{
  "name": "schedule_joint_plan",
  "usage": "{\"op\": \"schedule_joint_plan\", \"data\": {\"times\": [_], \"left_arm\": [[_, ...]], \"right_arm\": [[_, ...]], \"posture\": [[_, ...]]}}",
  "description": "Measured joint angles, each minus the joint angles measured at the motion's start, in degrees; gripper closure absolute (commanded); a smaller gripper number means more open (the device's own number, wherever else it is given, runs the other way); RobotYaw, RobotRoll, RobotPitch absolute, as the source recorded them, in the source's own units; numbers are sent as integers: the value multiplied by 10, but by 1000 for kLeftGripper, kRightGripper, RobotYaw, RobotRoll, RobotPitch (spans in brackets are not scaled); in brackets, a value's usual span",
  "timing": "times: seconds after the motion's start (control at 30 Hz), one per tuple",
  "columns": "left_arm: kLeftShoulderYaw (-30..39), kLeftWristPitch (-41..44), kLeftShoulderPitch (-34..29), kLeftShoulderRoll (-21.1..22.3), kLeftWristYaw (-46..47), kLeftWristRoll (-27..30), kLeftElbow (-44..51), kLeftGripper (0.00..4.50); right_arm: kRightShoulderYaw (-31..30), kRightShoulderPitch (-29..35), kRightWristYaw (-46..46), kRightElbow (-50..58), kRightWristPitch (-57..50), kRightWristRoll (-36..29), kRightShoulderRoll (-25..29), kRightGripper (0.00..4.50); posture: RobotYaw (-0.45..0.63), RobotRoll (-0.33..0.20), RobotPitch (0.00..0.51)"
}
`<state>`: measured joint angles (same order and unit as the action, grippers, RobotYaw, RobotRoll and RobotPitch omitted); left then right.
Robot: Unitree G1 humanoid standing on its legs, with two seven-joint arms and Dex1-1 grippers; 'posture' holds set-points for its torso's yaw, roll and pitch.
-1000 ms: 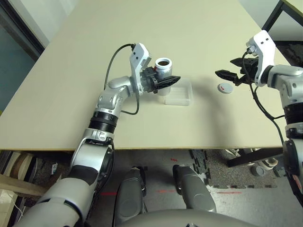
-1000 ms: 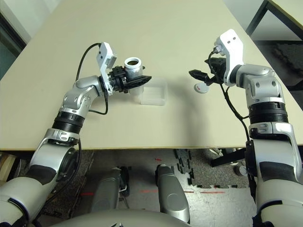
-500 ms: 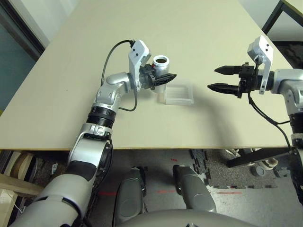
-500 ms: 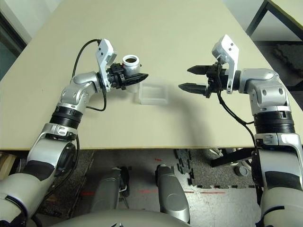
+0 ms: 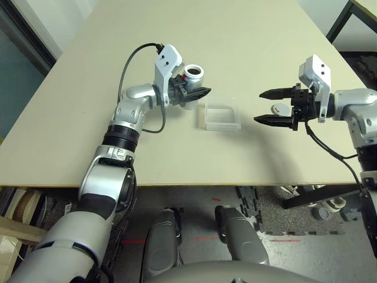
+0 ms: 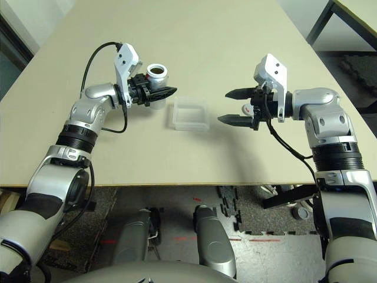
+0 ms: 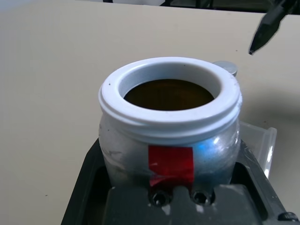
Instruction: Pour the medicine from the bottle into the box.
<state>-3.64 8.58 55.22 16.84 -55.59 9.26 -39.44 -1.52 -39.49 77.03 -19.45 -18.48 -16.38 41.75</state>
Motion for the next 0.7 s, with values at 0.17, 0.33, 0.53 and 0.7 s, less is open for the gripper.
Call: {"op": "schedule_joint_plan", "data": {"times": [0.17,0.33,0.53,0.7], "left_arm": [[0,0,3,1,-1,-4,-5,1896],[0,-3,6,1,-2,-10,-21,1896],[-15,-17,24,1,11,-35,-40,1896],[-51,-61,30,3,34,-87,-49,1896]], "right_arm": [[5,1,0,3,-16,-28,-5,0],[5,1,-4,5,-21,-32,-7,0],[5,1,-11,5,-21,-33,-7,0],[5,1,-13,5,-20,-32,-7,0]], "posture": [[-219,0,161],[-221,0,162],[-224,0,161],[-227,0,159]]}}
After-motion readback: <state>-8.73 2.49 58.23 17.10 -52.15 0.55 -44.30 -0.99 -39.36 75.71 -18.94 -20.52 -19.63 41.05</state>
